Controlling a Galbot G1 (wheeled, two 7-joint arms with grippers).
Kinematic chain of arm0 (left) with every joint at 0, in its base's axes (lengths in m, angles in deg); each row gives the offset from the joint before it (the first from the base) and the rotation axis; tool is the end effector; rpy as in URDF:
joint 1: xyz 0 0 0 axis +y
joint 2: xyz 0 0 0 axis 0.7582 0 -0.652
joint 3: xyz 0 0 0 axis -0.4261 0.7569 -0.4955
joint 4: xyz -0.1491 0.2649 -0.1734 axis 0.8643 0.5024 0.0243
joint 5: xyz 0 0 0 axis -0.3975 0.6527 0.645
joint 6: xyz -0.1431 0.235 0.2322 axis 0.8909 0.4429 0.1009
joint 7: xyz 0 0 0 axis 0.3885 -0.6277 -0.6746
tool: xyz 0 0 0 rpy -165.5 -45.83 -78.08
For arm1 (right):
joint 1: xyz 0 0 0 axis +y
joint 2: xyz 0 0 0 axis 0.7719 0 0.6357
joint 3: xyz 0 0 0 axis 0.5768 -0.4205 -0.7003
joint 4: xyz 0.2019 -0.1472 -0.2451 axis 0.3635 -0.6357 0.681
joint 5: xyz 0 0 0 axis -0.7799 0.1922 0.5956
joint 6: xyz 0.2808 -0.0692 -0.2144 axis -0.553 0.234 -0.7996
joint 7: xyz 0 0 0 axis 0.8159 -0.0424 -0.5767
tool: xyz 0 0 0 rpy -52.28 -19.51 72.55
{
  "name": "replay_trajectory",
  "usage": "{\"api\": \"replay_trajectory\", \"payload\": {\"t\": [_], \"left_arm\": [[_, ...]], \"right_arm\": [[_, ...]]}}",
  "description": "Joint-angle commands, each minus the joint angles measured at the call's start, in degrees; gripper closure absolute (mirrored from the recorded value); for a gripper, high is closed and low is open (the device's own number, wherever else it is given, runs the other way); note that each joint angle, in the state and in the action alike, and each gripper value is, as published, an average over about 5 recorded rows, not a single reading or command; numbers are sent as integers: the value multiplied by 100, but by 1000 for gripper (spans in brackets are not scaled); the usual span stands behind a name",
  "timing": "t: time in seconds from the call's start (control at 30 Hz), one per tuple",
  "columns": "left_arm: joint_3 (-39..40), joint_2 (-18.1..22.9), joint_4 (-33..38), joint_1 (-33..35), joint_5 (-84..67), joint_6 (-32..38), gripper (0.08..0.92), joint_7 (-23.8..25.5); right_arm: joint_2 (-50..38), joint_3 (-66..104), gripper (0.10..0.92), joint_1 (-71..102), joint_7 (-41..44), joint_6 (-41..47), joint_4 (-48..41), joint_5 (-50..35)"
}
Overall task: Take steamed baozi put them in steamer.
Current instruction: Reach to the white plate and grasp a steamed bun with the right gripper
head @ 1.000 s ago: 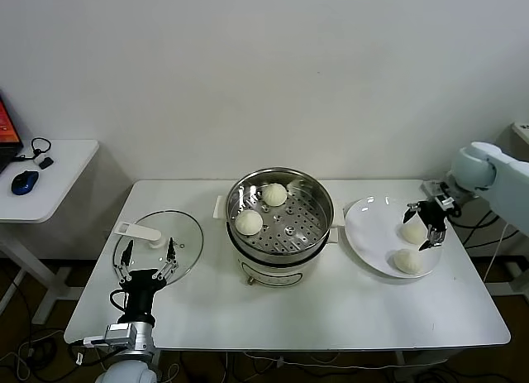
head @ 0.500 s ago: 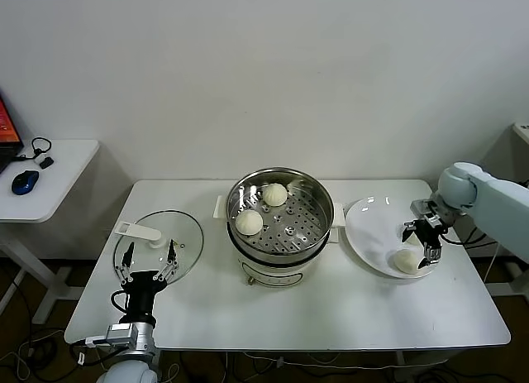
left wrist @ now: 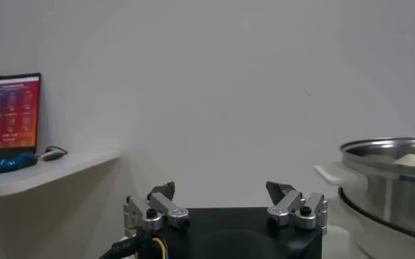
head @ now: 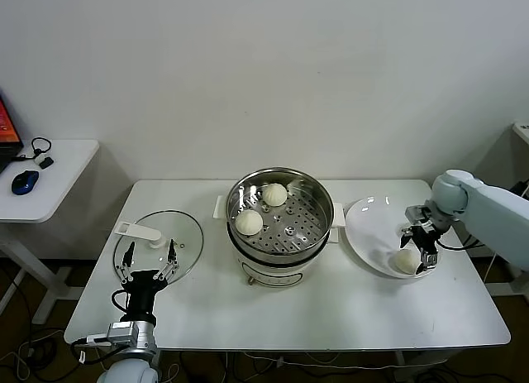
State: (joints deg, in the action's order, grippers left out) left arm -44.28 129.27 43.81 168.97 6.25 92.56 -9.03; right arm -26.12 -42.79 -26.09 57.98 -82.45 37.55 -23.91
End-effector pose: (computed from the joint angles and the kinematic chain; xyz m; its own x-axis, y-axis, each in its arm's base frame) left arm 0.1844 0.0315 -0.3403 -0.9937 -0.1115 0.0128 -0.1103 0.9913 0.0716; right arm 0.5306 -0.2397 -0.2313 0.0574 -0.0121 0.9983 -0.9917 -0.1158 0.0556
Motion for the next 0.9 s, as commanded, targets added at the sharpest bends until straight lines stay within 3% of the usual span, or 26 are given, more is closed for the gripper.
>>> {"api": "replay_trajectory", "payload": {"t": [0.03, 0.3, 0.57, 0.9], "left_arm": [[3, -3, -13, -13, -2, -2, 177, -1], [-1, 4, -15, -8, -2, 7, 177, -3], [9, 12, -11, -9, 5, 4, 177, -6], [-1, 16, -21, -4, 10, 13, 177, -13]], "right_arm": [[75, 34, 203, 70, -2, 3, -93, 60], [99, 105, 204, 149, 22, 21, -93, 108], [72, 169, 279, 124, 41, 10, -101, 89], [15, 33, 296, -165, 57, 10, 14, -38]]}}
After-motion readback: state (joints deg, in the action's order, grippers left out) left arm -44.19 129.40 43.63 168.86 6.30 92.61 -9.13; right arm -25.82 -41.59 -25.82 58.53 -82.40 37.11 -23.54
